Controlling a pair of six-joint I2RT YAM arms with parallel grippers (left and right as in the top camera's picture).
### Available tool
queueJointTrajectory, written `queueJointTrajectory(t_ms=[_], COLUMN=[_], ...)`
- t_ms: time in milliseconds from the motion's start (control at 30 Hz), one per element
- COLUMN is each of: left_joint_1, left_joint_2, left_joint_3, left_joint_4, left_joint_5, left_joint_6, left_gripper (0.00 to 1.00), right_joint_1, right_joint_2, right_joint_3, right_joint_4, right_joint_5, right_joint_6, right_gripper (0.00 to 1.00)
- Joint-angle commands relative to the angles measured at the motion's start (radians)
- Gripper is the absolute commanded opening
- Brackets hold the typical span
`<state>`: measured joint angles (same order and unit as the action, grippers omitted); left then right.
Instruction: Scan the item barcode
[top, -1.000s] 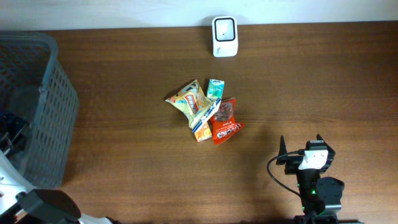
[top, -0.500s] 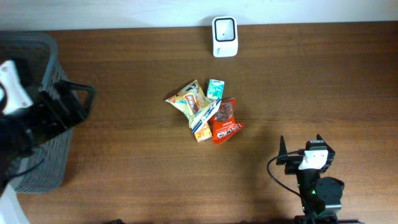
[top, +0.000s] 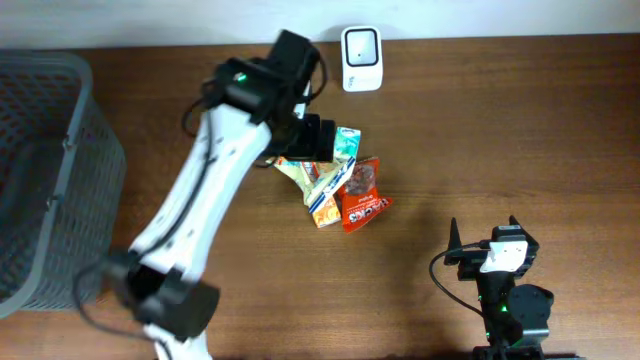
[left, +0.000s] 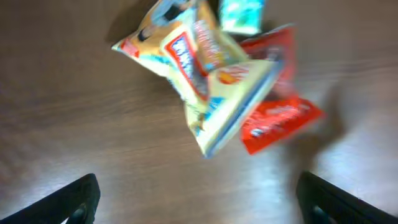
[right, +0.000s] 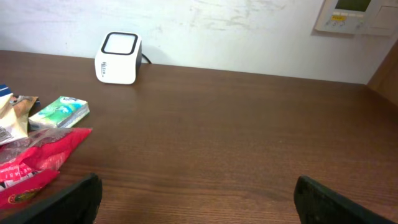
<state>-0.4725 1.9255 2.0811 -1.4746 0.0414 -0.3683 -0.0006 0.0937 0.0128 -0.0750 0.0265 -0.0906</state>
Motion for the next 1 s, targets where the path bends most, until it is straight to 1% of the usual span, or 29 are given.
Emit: queueJointTrajectory(t_ms=[0,67,133,267,600,700,833,967], left_joint_1=[0.016,0.018,0.018,0.018,0.017,0.017,0.022,0.045], left_joint_2=[0.177,0.257,0.275,0.275,0.275,0.275,0.276,0.276], left_joint_3=[-0.007,-0.007,-0.007,-0.007,-0.007,-0.007,-0.007,-0.007], left_joint_4=[-0.003,-0.025,-0.014,0.050,0.049,0.076,0.097,0.082], left_joint_5=[-0.203,-0.191,-0.192,-0.192,-0.188,-0.188,-0.248,-0.248], left_joint_6=[-0.080,-0.080,-0.080,-0.080,-0.080,-0.080,-0.080,-0.080], left_gripper=[0.99,0.99,0.99,0.99,0.99,0.99,0.99,0.99], right_joint_1=[0.007,0.007,0.007,0.007,0.007,0.007,0.007,0.007], right_joint_2=[-0.006,-0.006,-0.006,-0.006,-0.006,-0.006,-0.006,-0.006], right_joint_3=[-0.007,-0.007,-0.007,-0.007,-0.007,-0.007,-0.007,-0.007], right_joint_4=[-0.004,-0.004,-0.004,-0.004,-0.004,-0.004,-0.004,-0.004], right_joint_5=[0.008,0.008,0.008,0.008,0.008,0.008,0.008,0.008], right_joint_6=[-0.007,-0.007,-0.007,-0.007,-0.007,-0.007,-0.007,-0.007], right_gripper=[0.98,0.98,0.98,0.98,0.98,0.98,0.98,0.98])
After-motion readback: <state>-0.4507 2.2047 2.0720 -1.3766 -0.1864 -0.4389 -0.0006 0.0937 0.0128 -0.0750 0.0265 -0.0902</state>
